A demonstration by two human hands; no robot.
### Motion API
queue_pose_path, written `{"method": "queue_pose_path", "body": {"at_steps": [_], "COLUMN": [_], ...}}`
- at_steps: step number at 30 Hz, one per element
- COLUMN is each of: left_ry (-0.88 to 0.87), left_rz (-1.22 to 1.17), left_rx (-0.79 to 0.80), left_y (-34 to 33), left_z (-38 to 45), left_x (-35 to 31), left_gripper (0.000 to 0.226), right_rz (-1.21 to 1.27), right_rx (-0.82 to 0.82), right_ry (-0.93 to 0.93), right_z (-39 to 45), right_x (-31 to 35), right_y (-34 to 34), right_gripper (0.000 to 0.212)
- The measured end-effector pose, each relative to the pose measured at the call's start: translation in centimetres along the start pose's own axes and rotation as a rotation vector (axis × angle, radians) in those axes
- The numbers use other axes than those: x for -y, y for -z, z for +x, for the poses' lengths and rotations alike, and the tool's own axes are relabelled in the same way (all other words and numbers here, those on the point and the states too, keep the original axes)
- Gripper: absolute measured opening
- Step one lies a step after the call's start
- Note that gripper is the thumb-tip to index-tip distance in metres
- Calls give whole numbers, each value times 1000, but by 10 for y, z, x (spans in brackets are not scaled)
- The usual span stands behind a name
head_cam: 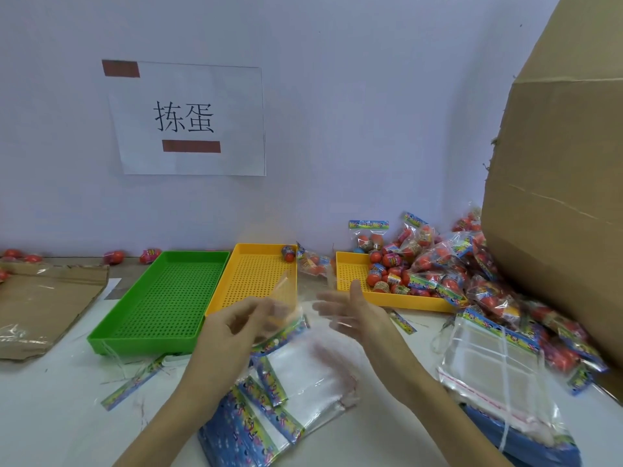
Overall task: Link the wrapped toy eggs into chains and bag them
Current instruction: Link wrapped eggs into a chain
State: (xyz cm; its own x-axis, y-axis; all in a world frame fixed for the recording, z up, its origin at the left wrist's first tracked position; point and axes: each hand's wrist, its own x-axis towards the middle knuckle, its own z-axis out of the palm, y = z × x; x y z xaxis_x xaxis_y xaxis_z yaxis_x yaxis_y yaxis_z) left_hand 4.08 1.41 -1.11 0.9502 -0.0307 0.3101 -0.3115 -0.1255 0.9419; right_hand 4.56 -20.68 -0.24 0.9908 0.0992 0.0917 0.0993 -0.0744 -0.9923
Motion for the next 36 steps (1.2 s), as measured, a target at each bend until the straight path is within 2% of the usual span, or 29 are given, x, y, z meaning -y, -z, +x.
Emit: {"method": "queue_pose_path", "body": {"at_steps": [1,3,6,9,11,13,14,17,19,22,26,28,30,32,34,36], "left_ry": [70,159,249,350,307,266,238,155,159,151,102,90,141,229,274,329], "left_rz": [-86,-212,-270,-396,-457,-422,-346,-65,-66,-29,97,121,58,-45,-129,-235], "left_rx": [18,81,158,151,137,126,100,28,-11,-4,25,12,24,69,133,176], "left_y": [1,2,0,1,5,8,9,11,14,18,19,19,19,20,20,19], "left_z": [0,-1,-1,4,8,8,6,2,0,2,3,3,4,3,3,4], "left_x": [-1,-6,-10,-9,-11,-19,-20,-16,-13,-14,-13,-13,-13,-13,-10,-8], "left_gripper": [27,32,40,76,97,106,97,51,32,11,11,14,16,18,22,24], "right_rz": [27,20,77,26,-123,-209,-209,-194,-182,-204,-238,-173,-80,-8,55,21], "right_rx": [41,90,20,-73,-105,-119,-114,-95,-99,-128,-157,-123,-39,63,170,234], "right_ry": [10,50,53,66,122,155,162,177,185,203,231,224,226,260,297,349], "right_z": [-1,-4,-8,-8,-7,-6,-5,-5,-5,-6,-5,-5,-5,-5,-8,-10], "right_x": [2,4,3,2,2,1,1,0,2,4,2,5,6,6,7,8], "right_y": [-2,-4,-7,-4,-1,0,0,0,1,2,2,2,3,4,3,0], "right_gripper": [58,37,13,9,7,6,7,20,28,27,17,32,61,70,65,48]}}
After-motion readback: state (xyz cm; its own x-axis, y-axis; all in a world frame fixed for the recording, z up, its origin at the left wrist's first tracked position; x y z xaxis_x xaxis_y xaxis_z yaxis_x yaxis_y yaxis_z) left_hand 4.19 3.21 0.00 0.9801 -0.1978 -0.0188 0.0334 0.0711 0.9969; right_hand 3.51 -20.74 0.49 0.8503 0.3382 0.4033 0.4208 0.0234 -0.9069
